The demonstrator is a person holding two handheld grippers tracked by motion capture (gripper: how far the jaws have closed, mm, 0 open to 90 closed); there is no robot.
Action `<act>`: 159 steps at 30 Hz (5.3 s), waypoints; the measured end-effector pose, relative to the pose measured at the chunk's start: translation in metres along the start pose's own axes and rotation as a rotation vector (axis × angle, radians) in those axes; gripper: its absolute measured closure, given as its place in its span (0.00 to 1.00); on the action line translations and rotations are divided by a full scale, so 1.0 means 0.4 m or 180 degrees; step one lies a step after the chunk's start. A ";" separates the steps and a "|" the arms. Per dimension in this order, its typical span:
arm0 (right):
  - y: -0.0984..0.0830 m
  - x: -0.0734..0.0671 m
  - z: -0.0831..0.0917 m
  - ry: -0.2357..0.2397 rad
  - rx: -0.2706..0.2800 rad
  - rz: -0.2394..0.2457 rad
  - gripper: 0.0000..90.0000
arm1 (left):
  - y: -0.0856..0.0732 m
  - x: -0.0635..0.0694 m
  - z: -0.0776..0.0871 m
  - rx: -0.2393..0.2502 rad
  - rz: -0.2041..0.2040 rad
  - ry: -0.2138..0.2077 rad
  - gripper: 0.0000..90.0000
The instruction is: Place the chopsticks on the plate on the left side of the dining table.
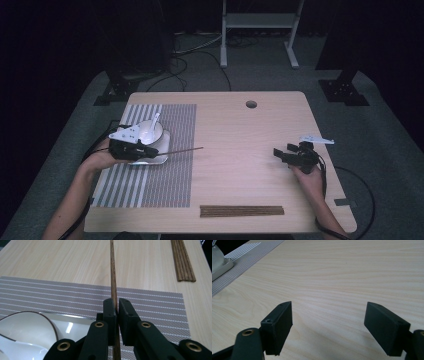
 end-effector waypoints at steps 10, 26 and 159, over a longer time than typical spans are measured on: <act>0.000 0.000 0.000 -0.0009 0.0001 -0.0002 0.24 | -0.029 -0.016 0.019 -0.0027 0.0074 0.0055 0.94; 0.000 0.001 0.001 -0.0020 0.0003 -0.0010 0.24 | -0.080 -0.038 0.038 -0.0069 0.0234 0.0163 0.94; -0.002 -0.001 -0.003 -0.0069 -0.0032 0.0008 0.24 | -0.213 -0.102 0.008 -0.0252 0.0455 0.0247 0.89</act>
Point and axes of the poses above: each handheld gripper's, and its own axes: z roughly backward along the jaws, y roughly out of its top, x roughly to its right, the point moved 7 cm from there along -z, roughly forward along the jaws, and after that the axes turned 2 degrees about z, right-handed, at the moved point
